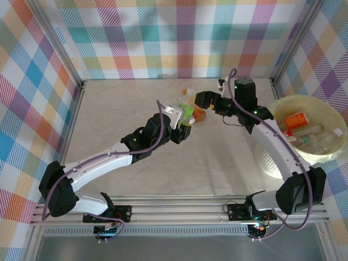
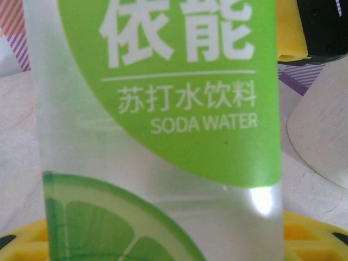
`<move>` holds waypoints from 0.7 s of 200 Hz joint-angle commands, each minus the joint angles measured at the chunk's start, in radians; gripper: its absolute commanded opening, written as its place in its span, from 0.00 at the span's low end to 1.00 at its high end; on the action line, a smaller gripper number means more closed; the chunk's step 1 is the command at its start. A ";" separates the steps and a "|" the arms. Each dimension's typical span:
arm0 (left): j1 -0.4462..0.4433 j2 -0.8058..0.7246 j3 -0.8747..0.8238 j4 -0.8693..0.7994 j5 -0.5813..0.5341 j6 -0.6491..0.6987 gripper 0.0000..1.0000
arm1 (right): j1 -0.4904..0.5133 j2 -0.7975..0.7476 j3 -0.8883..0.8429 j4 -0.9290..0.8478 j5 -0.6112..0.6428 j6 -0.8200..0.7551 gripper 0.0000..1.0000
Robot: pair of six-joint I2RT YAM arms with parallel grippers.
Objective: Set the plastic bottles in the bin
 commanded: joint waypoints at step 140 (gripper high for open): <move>-0.028 0.034 0.049 0.121 0.123 0.079 0.36 | 0.022 -0.016 0.008 -0.017 -0.088 0.013 0.92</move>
